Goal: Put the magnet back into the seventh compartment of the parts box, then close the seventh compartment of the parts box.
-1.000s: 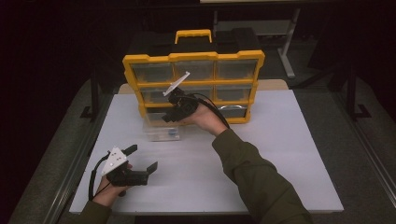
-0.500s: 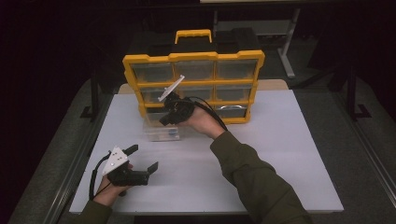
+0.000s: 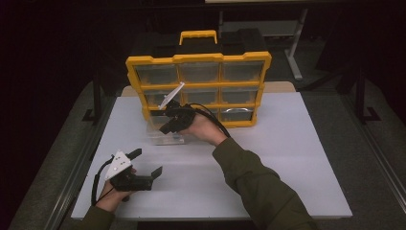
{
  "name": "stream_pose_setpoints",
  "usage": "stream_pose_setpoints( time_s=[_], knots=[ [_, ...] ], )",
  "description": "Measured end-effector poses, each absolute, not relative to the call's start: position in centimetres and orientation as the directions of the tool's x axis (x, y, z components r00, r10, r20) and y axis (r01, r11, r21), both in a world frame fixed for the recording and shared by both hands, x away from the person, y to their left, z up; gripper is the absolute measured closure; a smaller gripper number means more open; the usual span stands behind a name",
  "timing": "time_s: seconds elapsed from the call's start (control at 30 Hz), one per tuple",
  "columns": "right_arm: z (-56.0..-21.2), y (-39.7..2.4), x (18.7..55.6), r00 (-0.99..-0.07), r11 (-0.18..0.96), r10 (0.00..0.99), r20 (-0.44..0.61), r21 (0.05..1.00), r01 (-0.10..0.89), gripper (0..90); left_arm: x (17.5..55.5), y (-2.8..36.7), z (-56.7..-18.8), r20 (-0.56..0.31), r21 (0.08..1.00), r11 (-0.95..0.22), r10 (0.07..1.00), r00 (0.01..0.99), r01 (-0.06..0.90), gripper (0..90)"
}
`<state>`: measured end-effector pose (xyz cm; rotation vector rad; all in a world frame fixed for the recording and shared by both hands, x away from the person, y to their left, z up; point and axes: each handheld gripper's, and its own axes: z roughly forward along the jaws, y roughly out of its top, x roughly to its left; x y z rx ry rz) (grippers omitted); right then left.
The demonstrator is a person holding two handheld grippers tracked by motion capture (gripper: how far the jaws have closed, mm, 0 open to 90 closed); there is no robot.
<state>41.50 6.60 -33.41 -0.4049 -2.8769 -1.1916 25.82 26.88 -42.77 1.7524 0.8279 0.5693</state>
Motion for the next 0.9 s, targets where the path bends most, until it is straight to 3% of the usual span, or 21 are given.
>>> stream_pose_setpoints(
  time_s=[0.9],
  knots=[
    [-35.5,7.6,41.3,-0.971,0.719,0.224,0.083,0.658,0.222,89.4,25.8,27.0,-42.8,-0.021,0.947,-0.191,0.768,0.641,0.26,0.0]
  ],
)
